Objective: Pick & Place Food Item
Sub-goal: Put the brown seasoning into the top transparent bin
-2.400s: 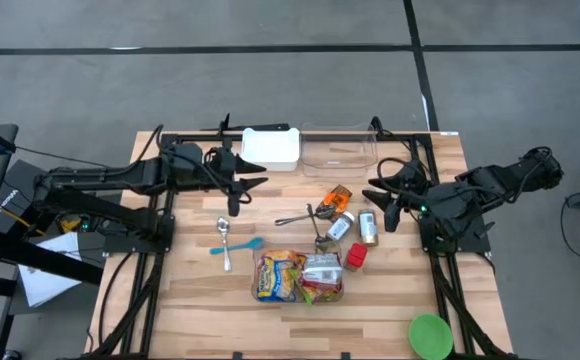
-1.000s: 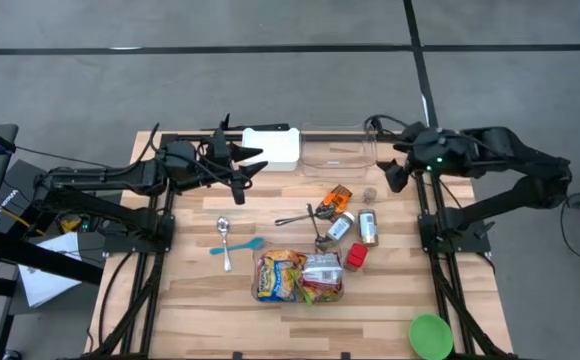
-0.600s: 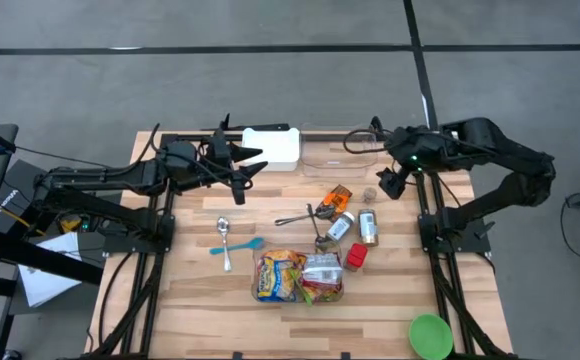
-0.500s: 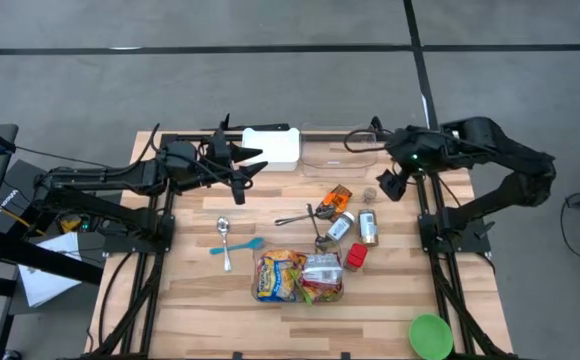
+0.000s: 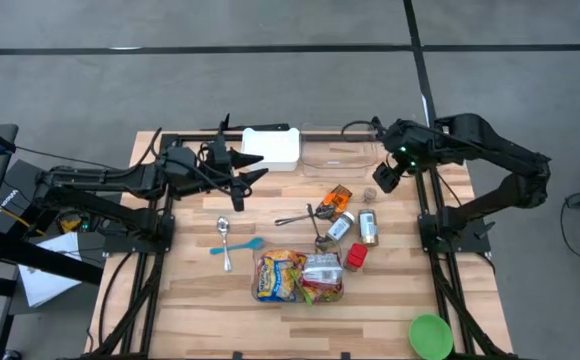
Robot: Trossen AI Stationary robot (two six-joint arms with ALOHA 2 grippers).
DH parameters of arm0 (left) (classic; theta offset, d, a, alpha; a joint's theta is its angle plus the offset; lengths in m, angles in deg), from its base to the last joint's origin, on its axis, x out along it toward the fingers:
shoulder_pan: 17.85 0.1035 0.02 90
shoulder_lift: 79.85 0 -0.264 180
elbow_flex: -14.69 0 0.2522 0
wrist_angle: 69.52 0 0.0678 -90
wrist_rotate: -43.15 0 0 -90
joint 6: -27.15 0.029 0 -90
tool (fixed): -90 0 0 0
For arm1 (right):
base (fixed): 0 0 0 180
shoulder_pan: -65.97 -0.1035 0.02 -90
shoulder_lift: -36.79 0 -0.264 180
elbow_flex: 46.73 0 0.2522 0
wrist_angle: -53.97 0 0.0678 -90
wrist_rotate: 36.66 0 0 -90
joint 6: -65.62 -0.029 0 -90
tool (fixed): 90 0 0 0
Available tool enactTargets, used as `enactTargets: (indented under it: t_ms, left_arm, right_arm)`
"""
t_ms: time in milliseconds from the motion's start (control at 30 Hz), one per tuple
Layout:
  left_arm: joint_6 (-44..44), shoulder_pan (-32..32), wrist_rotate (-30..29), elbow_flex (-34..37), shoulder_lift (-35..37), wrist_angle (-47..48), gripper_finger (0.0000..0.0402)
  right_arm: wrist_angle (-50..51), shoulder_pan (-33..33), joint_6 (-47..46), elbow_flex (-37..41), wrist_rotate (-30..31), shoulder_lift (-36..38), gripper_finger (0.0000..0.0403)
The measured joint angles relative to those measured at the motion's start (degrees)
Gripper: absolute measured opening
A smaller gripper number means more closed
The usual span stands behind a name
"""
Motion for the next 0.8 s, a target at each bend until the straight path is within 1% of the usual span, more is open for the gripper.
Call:
enactTargets:
  t_ms: [100, 167, 333, 500, 567, 667, 800]
  left_arm:
    - [0.00, -0.68, -0.17, 0.00, 0.00, 0.00, 0.0159]
    - [0.00, -1.10, -0.17, 0.00, 0.00, 0.02, 0.0159]
    - [-1.03, -1.86, -0.76, 0.00, 0.00, 0.07, 0.0159]
    - [-1.05, -1.86, -0.79, 0.00, 0.00, 0.08, 0.0159]
    - [-1.05, -1.86, -0.79, 0.00, 0.00, 0.08, 0.0159]
    - [-1.05, -1.86, -0.79, 0.00, 0.00, 0.07, 0.0159]
    - [-1.05, -1.86, -0.79, 0.00, 0.00, 0.04, 0.0159]
  right_arm:
    - [-0.09, 0.70, 1.09, 0.50, -0.06, -1.05, 0.0320]
    - [-0.07, 0.69, 1.23, 2.26, -1.25, -1.20, 0.0320]
    - [-0.03, -0.50, 1.10, 10.38, -1.51, -1.05, 0.0320]
    - [-0.66, -0.38, 0.97, 19.06, -1.55, -0.81, 0.0320]
    - [-2.42, 0.12, 0.29, 22.51, -1.85, -0.70, 0.0320]
    - [-5.85, 1.66, -0.76, 26.99, -5.17, -0.70, 0.0320]
    - [-11.32, 4.10, -2.51, 30.98, -7.30, -0.92, 0.0320]
